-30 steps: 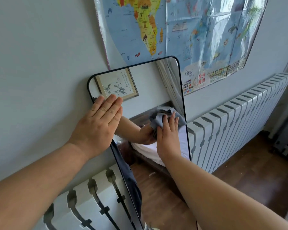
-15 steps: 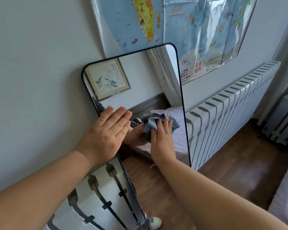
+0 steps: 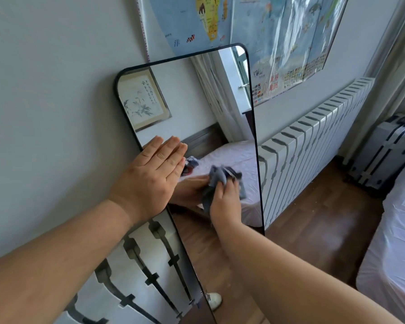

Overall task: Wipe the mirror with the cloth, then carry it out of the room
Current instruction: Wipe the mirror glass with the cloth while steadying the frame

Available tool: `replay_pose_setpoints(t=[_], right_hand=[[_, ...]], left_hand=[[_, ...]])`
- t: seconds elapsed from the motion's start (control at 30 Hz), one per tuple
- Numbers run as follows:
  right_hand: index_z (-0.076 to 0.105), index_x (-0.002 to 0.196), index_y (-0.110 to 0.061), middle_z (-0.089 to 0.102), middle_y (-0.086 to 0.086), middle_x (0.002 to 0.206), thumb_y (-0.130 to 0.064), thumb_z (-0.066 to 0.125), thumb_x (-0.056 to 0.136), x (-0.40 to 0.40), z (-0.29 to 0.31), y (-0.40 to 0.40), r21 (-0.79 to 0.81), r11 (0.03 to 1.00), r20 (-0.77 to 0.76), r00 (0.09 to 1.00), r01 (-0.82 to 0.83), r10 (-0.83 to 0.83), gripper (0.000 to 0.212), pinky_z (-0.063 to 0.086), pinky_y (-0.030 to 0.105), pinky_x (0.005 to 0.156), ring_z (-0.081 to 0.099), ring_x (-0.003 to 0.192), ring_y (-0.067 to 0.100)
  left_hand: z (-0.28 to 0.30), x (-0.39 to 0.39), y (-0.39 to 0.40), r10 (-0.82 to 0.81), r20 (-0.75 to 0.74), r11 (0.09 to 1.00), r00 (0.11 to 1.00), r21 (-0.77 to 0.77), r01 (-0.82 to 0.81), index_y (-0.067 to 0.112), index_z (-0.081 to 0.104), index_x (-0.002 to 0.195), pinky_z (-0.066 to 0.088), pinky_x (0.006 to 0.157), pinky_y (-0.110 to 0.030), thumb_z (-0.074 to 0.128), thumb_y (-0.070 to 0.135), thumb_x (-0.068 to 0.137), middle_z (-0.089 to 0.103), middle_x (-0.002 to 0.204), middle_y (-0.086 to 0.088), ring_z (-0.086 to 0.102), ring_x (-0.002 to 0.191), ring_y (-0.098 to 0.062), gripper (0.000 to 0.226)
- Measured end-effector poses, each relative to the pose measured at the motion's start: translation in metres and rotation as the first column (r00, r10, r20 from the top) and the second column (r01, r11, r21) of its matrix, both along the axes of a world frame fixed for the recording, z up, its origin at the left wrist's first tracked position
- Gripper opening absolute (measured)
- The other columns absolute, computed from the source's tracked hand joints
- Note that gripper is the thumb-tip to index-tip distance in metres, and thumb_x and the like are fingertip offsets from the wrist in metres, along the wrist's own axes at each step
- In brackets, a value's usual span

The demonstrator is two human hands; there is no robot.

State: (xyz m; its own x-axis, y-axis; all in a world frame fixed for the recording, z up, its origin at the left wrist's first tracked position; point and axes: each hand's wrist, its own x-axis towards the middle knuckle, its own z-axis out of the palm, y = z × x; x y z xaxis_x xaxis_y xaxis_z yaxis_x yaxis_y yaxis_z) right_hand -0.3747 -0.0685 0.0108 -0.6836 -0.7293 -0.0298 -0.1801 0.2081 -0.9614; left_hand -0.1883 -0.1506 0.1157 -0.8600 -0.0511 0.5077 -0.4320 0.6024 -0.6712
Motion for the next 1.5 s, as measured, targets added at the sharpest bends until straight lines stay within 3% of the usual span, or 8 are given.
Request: replay_pose_setpoints(t=[0.23, 0.4, 0.6, 0.77, 0.97, 1.17, 1.3, 1.5], right_hand=[[0.007, 0.175, -0.027, -0.006, -0.008, 0.184, -0.030, 0.035, 0.120, 0.012, -0.022, 0.016, 0.025, 0.996, 0.002, 0.996, -0.087, 0.087, 0.063, 0.010, 0.033, 0.132, -0.004, 0.170, 0.020], [0.052, 0.154, -0.014, 0.044, 0.016, 0.170, -0.031, 0.040, 0.118, 0.024, -0.051, 0.035, 0.202, 0.977, 0.138, 0.990, -0.068, 0.040, 0.042, 0.040, 0.042, 0.121, 0.045, 0.153, 0.035], [0.023, 0.173, -0.031, 0.009, -0.002, 0.185, -0.036, 0.035, 0.119, 0.005, 0.018, -0.002, -0.074, 0.992, -0.124, 0.988, -0.100, 0.091, 0.056, 0.011, 0.047, 0.137, 0.003, 0.170, 0.022], [0.008, 0.175, -0.027, -0.006, -0.006, 0.184, -0.032, 0.036, 0.119, 0.005, -0.018, 0.011, 0.008, 0.993, 0.013, 0.993, -0.121, 0.121, 0.063, 0.007, 0.038, 0.134, -0.005, 0.170, 0.020], [0.054, 0.153, -0.010, 0.057, 0.017, 0.154, -0.028, 0.042, 0.118, 0.048, -0.073, 0.049, 0.180, 0.982, 0.279, 0.960, -0.062, 0.009, 0.040, 0.044, 0.046, 0.120, 0.053, 0.146, 0.036], [0.023, 0.173, -0.031, 0.002, -0.008, 0.184, -0.034, 0.037, 0.119, 0.029, 0.002, 0.013, -0.043, 0.991, -0.055, 0.991, -0.126, 0.124, 0.056, 0.001, 0.036, 0.135, -0.008, 0.168, 0.016], [0.006, 0.173, -0.040, -0.014, -0.022, 0.178, -0.036, 0.037, 0.119, 0.031, -0.007, 0.020, -0.040, 0.974, -0.136, 0.967, -0.222, 0.215, 0.063, -0.003, 0.027, 0.129, -0.019, 0.162, 0.003], [0.044, 0.161, -0.023, 0.036, 0.007, 0.174, -0.028, 0.044, 0.117, 0.063, -0.080, 0.062, 0.124, 0.980, 0.093, 0.985, -0.154, 0.143, 0.045, 0.033, 0.037, 0.126, 0.035, 0.160, 0.028]], left_hand=[[0.000, -0.001, 0.002, 0.010, -0.002, 1.000, 1.000, 0.021, -0.010, 0.001, 0.059, 0.153, 0.040, 0.128, -0.065, 0.057, 0.020, 0.103, 0.051, 0.166, -0.023, 0.044, 0.159, -0.044, 0.054], [0.003, 0.000, 0.004, 0.018, 0.000, 0.999, 1.000, 0.029, -0.018, 0.001, 0.059, 0.153, 0.040, 0.129, -0.064, 0.055, 0.020, 0.104, 0.051, 0.166, -0.023, 0.044, 0.159, -0.044, 0.053], [0.004, 0.000, 0.004, 0.024, 0.020, 0.999, 1.000, 0.024, -0.024, 0.000, 0.057, 0.154, 0.039, 0.129, -0.064, 0.054, 0.019, 0.105, 0.050, 0.166, -0.024, 0.043, 0.159, -0.045, 0.053], [0.002, 0.000, 0.005, 0.044, 0.013, 0.998, 0.999, 0.046, -0.044, 0.001, 0.057, 0.155, 0.036, 0.131, -0.064, 0.053, 0.020, 0.105, 0.048, 0.168, -0.023, 0.041, 0.161, -0.044, 0.053], [0.006, -0.001, 0.007, 0.029, 0.016, 0.999, 0.999, 0.039, -0.029, 0.000, 0.061, 0.151, 0.042, 0.126, -0.066, 0.052, 0.015, 0.102, 0.052, 0.165, -0.024, 0.047, 0.157, -0.045, 0.051], [0.010, 0.000, 0.010, 0.030, 0.025, 0.999, 0.999, 0.043, -0.031, 0.000, 0.061, 0.151, 0.043, 0.126, -0.066, 0.060, 0.018, 0.102, 0.053, 0.164, -0.024, 0.046, 0.157, -0.045, 0.053], [0.008, 0.000, 0.011, 0.039, 0.016, 0.997, 0.999, 0.060, -0.040, 0.000, 0.061, 0.151, 0.043, 0.126, -0.066, 0.059, 0.019, 0.103, 0.053, 0.164, -0.024, 0.045, 0.157, -0.045, 0.052], [0.007, 0.000, 0.010, 0.031, 0.014, 0.996, 0.999, 0.085, -0.032, 0.000, 0.057, 0.154, 0.038, 0.129, -0.065, 0.054, 0.019, 0.106, 0.050, 0.166, -0.023, 0.042, 0.160, -0.045, 0.052]])
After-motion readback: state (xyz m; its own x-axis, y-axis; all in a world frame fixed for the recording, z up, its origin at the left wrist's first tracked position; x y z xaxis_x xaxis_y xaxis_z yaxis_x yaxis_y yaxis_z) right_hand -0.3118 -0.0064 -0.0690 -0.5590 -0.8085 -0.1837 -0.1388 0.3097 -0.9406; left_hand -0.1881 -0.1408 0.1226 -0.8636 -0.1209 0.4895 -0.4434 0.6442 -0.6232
